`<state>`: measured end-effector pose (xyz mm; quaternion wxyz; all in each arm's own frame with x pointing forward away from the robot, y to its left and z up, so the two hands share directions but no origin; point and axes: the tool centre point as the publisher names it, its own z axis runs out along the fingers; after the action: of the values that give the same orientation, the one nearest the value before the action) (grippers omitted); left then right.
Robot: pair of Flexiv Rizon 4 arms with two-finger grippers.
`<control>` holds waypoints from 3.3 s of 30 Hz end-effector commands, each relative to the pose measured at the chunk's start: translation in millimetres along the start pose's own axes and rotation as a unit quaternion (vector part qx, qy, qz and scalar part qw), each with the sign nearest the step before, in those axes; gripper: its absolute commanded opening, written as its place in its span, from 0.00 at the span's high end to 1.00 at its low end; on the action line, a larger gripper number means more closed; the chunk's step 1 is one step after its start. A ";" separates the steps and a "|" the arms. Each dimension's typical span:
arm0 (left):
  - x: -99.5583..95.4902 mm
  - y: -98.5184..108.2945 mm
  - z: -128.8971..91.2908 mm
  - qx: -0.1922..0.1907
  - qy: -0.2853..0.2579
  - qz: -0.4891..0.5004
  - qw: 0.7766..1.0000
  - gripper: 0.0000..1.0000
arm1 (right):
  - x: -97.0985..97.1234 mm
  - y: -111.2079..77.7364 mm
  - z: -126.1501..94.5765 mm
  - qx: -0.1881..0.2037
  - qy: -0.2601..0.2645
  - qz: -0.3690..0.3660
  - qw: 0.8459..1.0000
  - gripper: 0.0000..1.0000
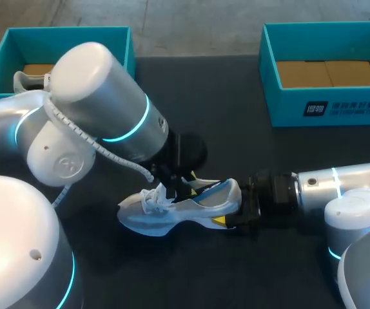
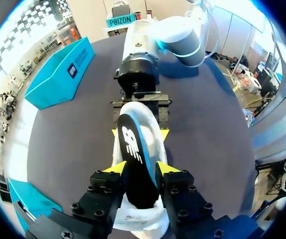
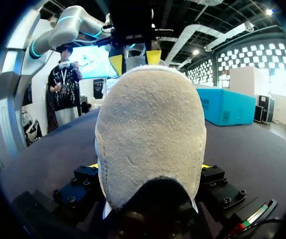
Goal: Take the shoe out of the shoebox, open the shoe tongue, remove and reinsert the insole, then place the shoe into the shoebox
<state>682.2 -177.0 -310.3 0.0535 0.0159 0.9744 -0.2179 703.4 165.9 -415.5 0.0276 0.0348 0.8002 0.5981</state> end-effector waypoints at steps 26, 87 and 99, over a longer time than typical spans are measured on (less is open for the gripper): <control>21.8 -19.7 11.3 0.021 -0.099 -0.037 0.994 0.59 | 0.9 0.9 -0.3 0.001 -0.001 0.000 1.000 1.00; -2.7 -27.9 48.3 -0.049 -0.199 -0.125 0.971 0.88 | 0.9 0.9 -0.3 0.001 -0.001 0.000 1.000 1.00; -5.0 -30.2 44.5 -0.041 -0.200 -0.122 0.971 1.00 | 0.9 0.9 -0.3 0.001 -0.001 0.000 1.000 1.00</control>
<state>689.8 -225.1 -339.0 0.2212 -0.1497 0.9467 -0.1801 703.5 165.6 -415.6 0.0275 0.0349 0.8002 0.5981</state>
